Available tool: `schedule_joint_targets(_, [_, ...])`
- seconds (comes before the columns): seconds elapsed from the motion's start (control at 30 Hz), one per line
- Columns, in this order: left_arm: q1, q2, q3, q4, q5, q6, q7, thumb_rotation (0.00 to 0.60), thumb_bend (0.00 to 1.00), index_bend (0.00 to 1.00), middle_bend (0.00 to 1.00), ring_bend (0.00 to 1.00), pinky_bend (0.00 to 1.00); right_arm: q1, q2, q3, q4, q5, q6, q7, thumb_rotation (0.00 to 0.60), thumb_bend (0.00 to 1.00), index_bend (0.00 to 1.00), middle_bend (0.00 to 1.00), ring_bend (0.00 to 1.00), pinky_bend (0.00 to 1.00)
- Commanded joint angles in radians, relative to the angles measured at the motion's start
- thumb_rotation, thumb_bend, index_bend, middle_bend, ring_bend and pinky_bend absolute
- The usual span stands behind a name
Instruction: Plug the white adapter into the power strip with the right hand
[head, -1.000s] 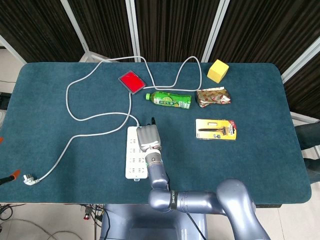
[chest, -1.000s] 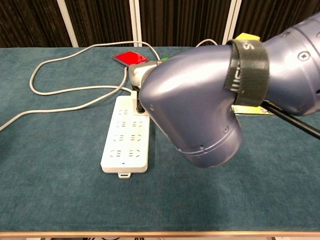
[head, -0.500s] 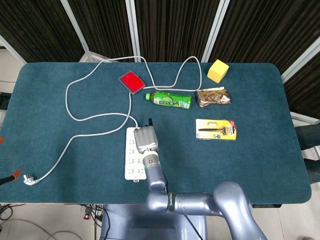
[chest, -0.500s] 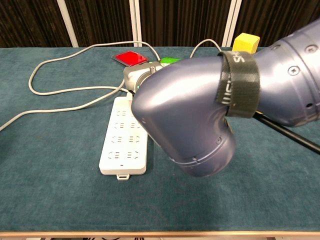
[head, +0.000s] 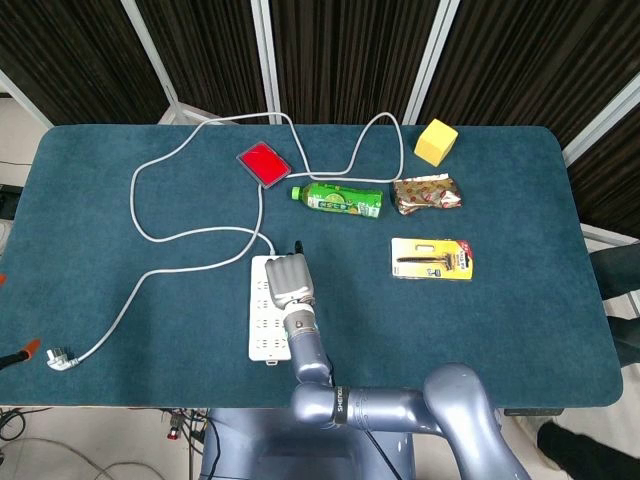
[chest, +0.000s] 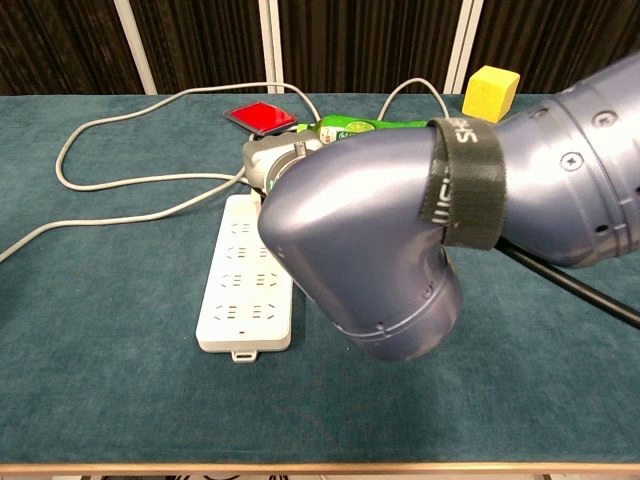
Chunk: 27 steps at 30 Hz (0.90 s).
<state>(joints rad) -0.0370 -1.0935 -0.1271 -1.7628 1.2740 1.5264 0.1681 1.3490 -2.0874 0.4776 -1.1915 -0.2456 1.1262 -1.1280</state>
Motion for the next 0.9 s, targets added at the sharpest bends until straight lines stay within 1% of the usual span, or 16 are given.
schedule_joint_targets(0.03, [0.0,0.0,0.0,0.0,0.0,-0.001,0.001,0.6,0.06,0.16,0.0,0.0,0.0,-0.003,0.002,0.007,-0.003,-0.002,-0.002,0.006,0.6,0.56,0.7,0.56,0.39,0.13])
schedule_joint_targets(0.1, [0.0,0.0,0.001,-0.001,-0.001,-0.001,0.002,0.6,0.06,0.16,0.0,0.0,0.0,-0.005,0.006,0.01,-0.009,-0.007,-0.003,0.008,0.6,0.56,0.66,0.55,0.37,0.13])
schedule_joint_targets(0.17, [0.0,-0.001,0.001,-0.001,-0.001,0.0,0.003,0.6,0.06,0.16,0.0,0.0,0.0,-0.008,0.012,0.008,-0.018,-0.004,-0.006,0.003,0.6,0.56,0.59,0.51,0.33,0.13])
schedule_joint_targets(0.33, [-0.001,-0.002,0.002,-0.002,0.0,0.0,0.006,0.6,0.06,0.16,0.0,0.0,0.0,-0.018,0.03,0.014,-0.049,0.022,-0.012,-0.011,0.6,0.56,0.35,0.35,0.24,0.12])
schedule_joint_targets(0.43, [0.0,-0.002,0.002,-0.002,0.001,0.002,0.005,0.6,0.06,0.16,0.0,0.0,0.0,-0.02,0.04,0.012,-0.061,0.037,-0.019,-0.023,0.6,0.56,0.28,0.28,0.2,0.11])
schedule_joint_targets(0.57, [-0.001,-0.002,0.003,-0.001,0.0,-0.002,0.007,0.6,0.06,0.16,0.0,0.0,0.0,-0.021,0.052,0.014,-0.075,0.048,-0.026,-0.026,0.6,0.56,0.22,0.21,0.16,0.09])
schedule_joint_targets(0.6, [-0.002,-0.002,0.003,-0.001,0.0,-0.003,0.008,0.6,0.06,0.16,0.0,0.0,0.0,-0.021,0.054,0.014,-0.078,0.05,-0.026,-0.027,0.6,0.55,0.19,0.19,0.15,0.09])
schedule_joint_targets(0.67, [-0.002,-0.003,0.003,-0.001,0.0,-0.003,0.01,0.6,0.06,0.16,0.0,0.0,0.0,-0.021,0.062,0.012,-0.086,0.061,-0.031,-0.035,0.6,0.49,0.13,0.16,0.13,0.08])
schedule_joint_targets(0.73, [-0.003,-0.003,0.003,-0.001,-0.001,-0.004,0.011,0.6,0.06,0.16,0.0,0.0,0.0,-0.019,0.071,0.015,-0.098,0.075,-0.033,-0.042,0.6,0.42,0.07,0.12,0.11,0.07])
schedule_joint_targets(0.9, [-0.004,-0.004,0.002,0.0,-0.005,-0.006,0.014,0.6,0.06,0.16,0.0,0.0,0.0,-0.014,0.104,0.028,-0.136,0.112,-0.033,-0.06,0.6,0.37,0.01,0.07,0.07,0.04])
